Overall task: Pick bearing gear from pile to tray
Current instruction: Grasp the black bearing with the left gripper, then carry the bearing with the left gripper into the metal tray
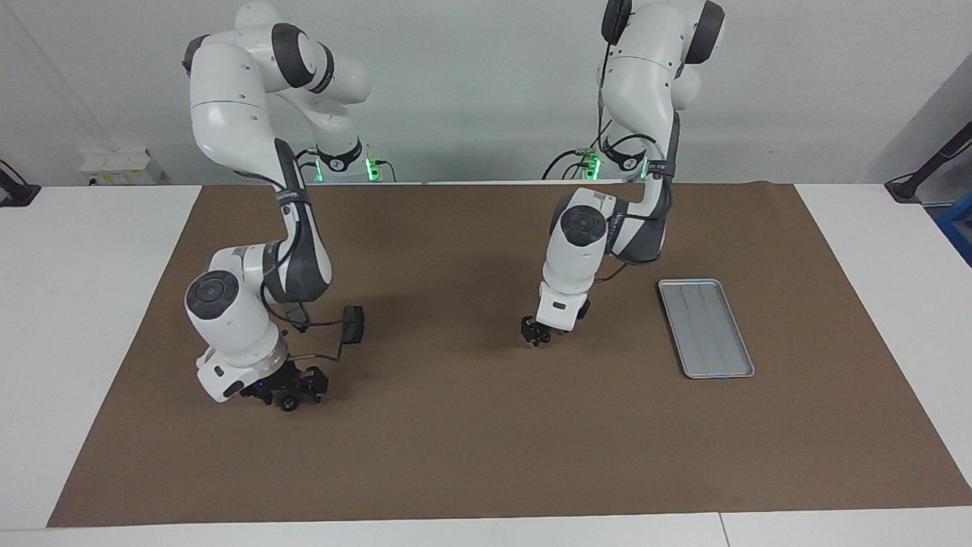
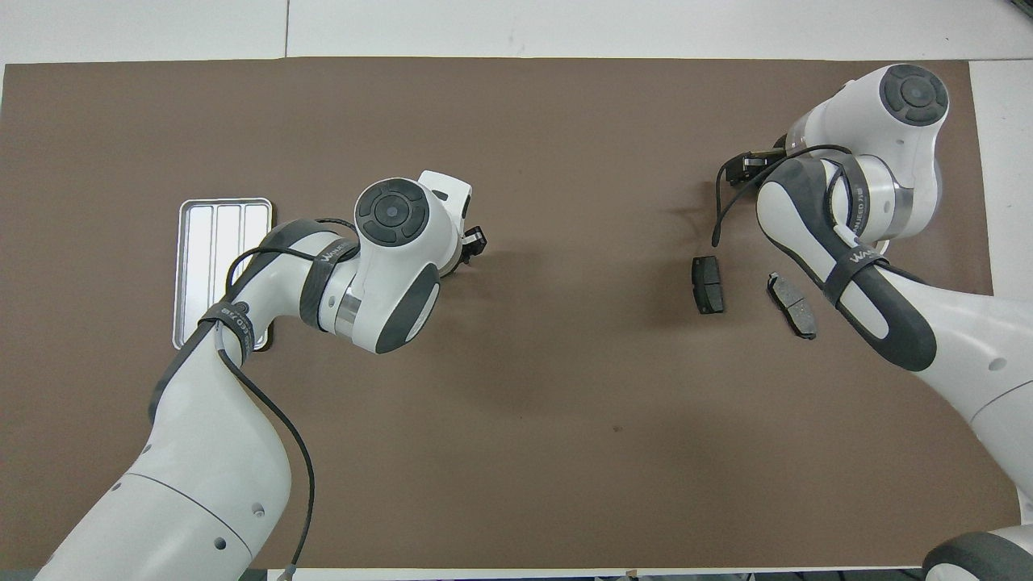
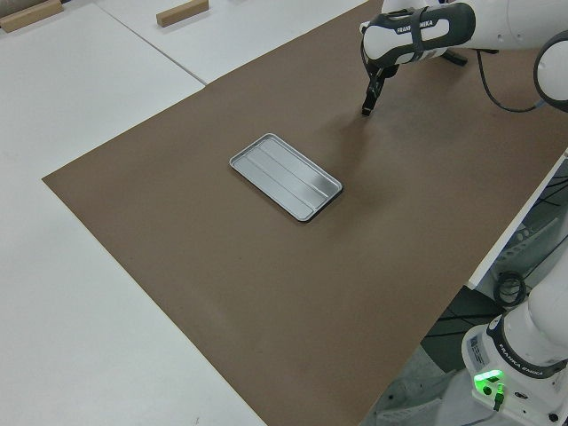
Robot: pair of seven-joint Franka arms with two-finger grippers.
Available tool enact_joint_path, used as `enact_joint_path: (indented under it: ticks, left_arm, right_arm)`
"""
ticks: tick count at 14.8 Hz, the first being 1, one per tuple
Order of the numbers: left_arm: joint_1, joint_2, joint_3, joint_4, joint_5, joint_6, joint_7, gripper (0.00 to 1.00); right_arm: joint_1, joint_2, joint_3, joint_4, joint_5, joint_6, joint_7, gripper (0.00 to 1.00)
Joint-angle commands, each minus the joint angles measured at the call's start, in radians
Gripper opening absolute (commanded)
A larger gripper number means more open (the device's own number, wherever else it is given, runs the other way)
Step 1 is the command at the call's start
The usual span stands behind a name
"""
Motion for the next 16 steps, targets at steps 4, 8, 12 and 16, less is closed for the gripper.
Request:
enact_joint_path:
  ticks: [4, 8, 12, 16]
  left_arm:
    - [0.006, 0.027, 0.017, 0.122, 0.023, -0.146, -0.011, 0.0]
    - [0.077, -0.077, 0.037, 0.086, 0.051, -0.294, 0.18, 0.0]
    - [0.259, -0.271, 0.036, -0.112, 0.049, -0.316, 0.514, 0.0]
    - [0.389, -0.337, 0.039, -0.238, 0.049, -0.28, 0.795, 0.0]
  right_arm:
    - [-0.018, -0.003, 0.008, -0.019, -0.003, 0.029, -0.037, 0.8]
    - [-0.03, -0.003, 0.008, -0.02, -0.003, 0.034, -0.068, 0.58]
    - [-0.03, -0.003, 0.008, -0.022, -0.002, 0.034, -0.067, 0.0]
    - [-0.019, -0.009, 0.007, -0.011, -0.003, 0.005, -0.065, 0.0]
